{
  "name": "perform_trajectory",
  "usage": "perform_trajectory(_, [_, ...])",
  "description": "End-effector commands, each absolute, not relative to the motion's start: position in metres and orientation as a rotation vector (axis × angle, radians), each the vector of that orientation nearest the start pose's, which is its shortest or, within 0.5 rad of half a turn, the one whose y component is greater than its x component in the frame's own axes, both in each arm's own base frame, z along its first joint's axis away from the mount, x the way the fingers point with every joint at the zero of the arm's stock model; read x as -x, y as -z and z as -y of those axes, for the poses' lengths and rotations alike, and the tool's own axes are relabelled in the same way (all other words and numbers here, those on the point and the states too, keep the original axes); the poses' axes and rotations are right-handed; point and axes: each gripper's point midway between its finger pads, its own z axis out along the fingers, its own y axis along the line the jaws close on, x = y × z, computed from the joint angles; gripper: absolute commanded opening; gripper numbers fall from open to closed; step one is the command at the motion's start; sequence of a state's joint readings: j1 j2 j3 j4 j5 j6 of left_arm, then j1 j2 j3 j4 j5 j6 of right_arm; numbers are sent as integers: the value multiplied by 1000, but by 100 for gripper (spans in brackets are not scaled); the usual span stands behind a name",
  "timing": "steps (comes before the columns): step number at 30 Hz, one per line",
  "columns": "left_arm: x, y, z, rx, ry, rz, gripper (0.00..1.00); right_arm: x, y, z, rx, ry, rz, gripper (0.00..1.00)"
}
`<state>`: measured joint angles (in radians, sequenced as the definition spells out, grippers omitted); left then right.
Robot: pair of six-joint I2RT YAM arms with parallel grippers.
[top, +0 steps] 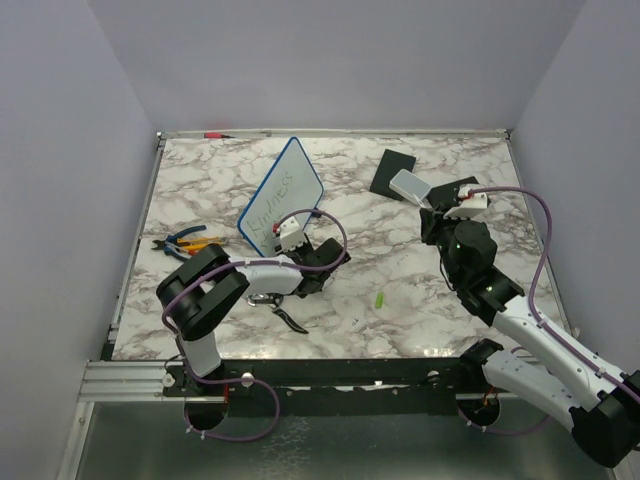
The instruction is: Write a sentence on the whiteboard
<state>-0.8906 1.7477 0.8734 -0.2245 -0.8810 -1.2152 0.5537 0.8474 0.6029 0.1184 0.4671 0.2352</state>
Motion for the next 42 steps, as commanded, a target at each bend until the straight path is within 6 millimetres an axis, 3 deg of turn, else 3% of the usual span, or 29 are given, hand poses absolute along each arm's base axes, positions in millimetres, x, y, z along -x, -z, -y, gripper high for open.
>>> perform_trajectory(1, [-320,-25,204,606,-94,-2043,41,-313,-238,-114,-66,-218,-1688,1])
perform_trajectory(11, [-324,-18,190,619,-149,-2035,38,-313,-236,-117,-56,-229,-1693,1])
perform_trajectory(36, [-304,-12,163,522,-225,-2091,0,-316,-228,-117,-53,-206,-1712,1])
perform_trajectory(42, [-298,-11,164,448,-197,-2130,0,-317,-227,-116,-56,-198,-1715,1])
